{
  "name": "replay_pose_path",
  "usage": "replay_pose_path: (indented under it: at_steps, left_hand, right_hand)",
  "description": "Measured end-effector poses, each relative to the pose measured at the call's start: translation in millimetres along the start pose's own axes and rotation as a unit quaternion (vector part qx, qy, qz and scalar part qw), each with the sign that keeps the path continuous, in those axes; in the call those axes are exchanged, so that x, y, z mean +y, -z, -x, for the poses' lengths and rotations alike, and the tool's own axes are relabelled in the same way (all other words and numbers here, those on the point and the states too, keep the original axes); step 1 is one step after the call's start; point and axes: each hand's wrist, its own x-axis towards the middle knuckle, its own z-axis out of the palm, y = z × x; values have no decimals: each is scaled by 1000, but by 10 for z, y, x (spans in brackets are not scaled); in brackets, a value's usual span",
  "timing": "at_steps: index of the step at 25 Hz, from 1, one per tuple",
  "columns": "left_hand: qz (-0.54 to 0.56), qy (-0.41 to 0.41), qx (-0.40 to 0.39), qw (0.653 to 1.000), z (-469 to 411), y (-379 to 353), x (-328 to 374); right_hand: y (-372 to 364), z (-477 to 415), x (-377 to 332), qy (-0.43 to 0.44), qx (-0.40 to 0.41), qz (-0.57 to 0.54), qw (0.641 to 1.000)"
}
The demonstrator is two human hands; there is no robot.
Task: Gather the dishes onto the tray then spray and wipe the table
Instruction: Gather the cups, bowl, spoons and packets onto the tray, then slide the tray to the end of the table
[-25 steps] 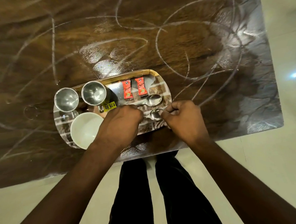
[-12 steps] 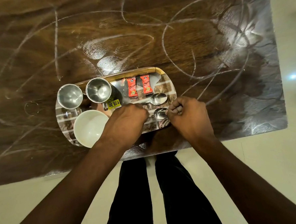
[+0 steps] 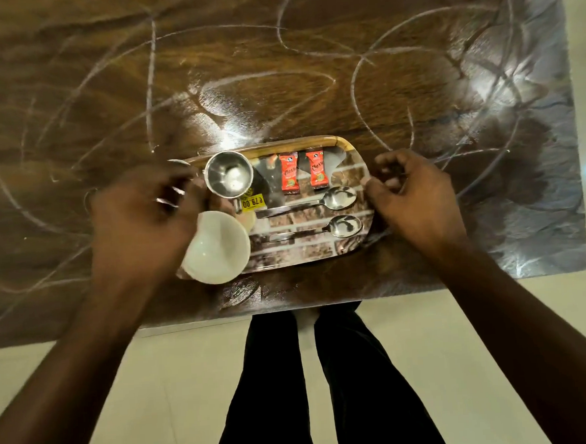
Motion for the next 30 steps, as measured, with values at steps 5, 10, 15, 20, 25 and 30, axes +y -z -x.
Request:
replay_pose_path:
  at_steps: [5,10,15,20,25,30]
  left_hand:
    - [70,242,20,968,-171,248,-874]
    - [149,322,-56,933,-120,92,-1146]
    - [183,307,-34,933,-120,29,-1262]
    - [206,289,-23,935,-103,150,-1254]
    - [236,280,0,931,19,754,-960]
    - [270,267,29,925,319,1577,-621]
  right_hand:
    - [-100,-230,34,-46,-21,-27,998]
    - [-262,-285,96,-77,-31,-49,995]
    - [-306,-294,136,-106,-22,-93,990]
    - [-243,-185,-44,-119,-24,-110,986]
    - [114,59,-665,-90,-19,-87,992]
    - [597,304,-1442,-35,-26,-79,996]
